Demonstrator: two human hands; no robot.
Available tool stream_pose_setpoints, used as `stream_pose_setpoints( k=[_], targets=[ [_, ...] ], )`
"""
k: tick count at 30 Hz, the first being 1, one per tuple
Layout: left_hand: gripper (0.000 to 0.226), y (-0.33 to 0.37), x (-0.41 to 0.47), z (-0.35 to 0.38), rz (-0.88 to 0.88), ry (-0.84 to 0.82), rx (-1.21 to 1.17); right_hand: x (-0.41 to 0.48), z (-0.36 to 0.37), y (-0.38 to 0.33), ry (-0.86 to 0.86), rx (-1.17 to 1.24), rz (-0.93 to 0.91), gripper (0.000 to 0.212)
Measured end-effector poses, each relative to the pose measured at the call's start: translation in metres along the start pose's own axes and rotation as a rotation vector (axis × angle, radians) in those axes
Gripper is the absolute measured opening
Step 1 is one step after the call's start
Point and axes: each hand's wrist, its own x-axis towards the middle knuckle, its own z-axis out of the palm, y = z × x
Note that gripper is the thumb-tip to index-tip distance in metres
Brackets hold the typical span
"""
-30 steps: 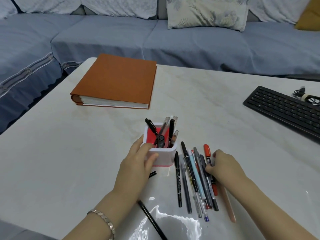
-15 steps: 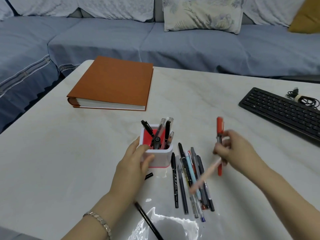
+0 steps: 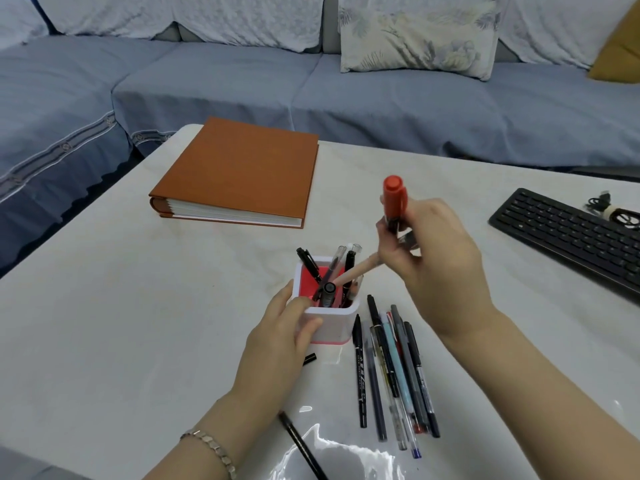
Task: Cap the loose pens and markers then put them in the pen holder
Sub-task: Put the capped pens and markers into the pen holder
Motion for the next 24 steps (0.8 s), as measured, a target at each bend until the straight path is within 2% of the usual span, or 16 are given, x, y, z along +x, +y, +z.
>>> stream_pose_setpoints(
  k=[5,8,9,11,13,16,20,24],
  targets=[
    [0.015,-0.002,0.0,0.002,-0.006,0.009,0.005,-0.009,0.005,0.006,-0.011,0.018,0.004,0.023],
    [0.017,-0.004,0.0,0.003,0.005,0.019,0.012,-0.014,0.013,0.0,-0.085,0.138,-0.019,0.023],
    [0.019,-0.005,0.0,0.004,0.019,0.02,0.01,-0.016,0.017,-0.002,-0.1,0.198,0.014,0.022],
    [0.031,-0.006,0.001,0.004,0.02,-0.005,-0.026,-0.018,0.026,-0.006,-0.11,0.344,0.203,0.02],
    [0.038,-0.006,0.002,0.004,-0.002,-0.021,-0.073,-0.023,0.034,-0.006,-0.106,0.445,0.373,0.027],
    [0.039,-0.006,0.001,0.004,0.004,-0.011,-0.062,-0.031,0.039,-0.001,0.008,0.427,0.441,0.023],
    [0.017,-0.006,0.0,0.002,0.035,0.025,0.003,-0.023,0.026,0.01,0.243,0.292,0.385,0.016],
    [0.017,-0.006,0.0,0.004,0.012,0.006,-0.011,-0.011,0.001,0.025,0.189,0.039,0.088,0.016]
  ],
)
